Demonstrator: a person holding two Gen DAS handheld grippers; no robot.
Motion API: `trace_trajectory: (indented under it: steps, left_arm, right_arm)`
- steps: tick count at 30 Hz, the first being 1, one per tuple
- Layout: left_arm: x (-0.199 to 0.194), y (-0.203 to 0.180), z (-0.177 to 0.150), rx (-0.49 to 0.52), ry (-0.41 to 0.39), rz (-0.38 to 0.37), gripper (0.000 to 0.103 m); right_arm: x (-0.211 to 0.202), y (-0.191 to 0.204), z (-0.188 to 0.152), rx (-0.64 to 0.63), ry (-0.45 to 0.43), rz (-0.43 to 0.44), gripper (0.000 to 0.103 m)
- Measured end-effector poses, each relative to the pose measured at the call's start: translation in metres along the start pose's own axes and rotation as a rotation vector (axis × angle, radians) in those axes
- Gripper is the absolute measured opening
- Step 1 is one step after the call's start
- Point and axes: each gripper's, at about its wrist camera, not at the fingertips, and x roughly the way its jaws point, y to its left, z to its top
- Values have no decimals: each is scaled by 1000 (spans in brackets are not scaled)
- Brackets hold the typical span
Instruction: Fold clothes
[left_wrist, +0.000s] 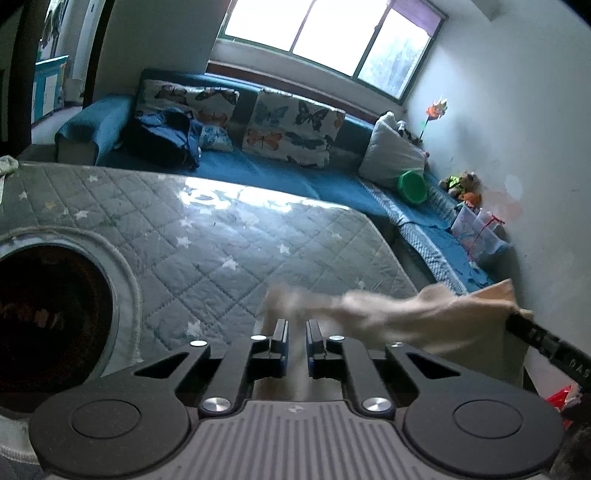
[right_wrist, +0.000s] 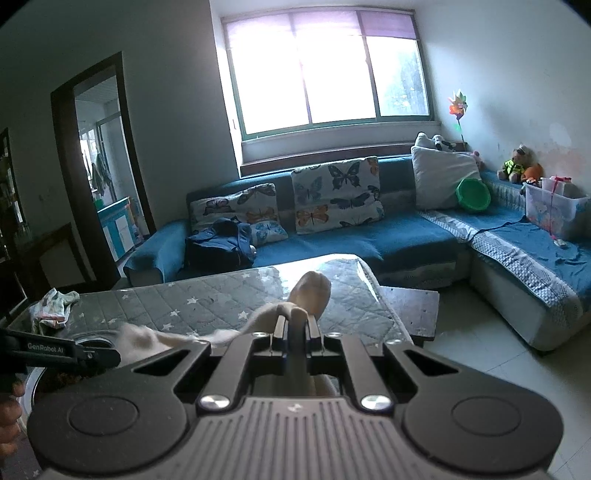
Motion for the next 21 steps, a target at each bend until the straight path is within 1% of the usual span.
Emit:
trace_trajectory:
  steps: [2, 6, 15, 19, 21]
  left_arm:
    - [0, 0, 1, -6, -8, -4, 9]
    - [5, 0, -1, 1, 10, -5, 9]
    - [17, 8, -5, -16, 41, 17, 9]
    - [26, 7, -10, -4, 62, 20, 9]
    - [32, 5, -14, -1, 79, 22, 9]
  right_arm:
    - [3, 0, -1, -2, 6, -3, 7]
    - [11, 4, -6, -14, 22, -19, 5]
    - [22, -6, -12, -8, 38, -71, 4]
    - [26, -14, -16, -1, 47, -101, 6]
    - [30, -18, -20, 1, 57, -123, 9]
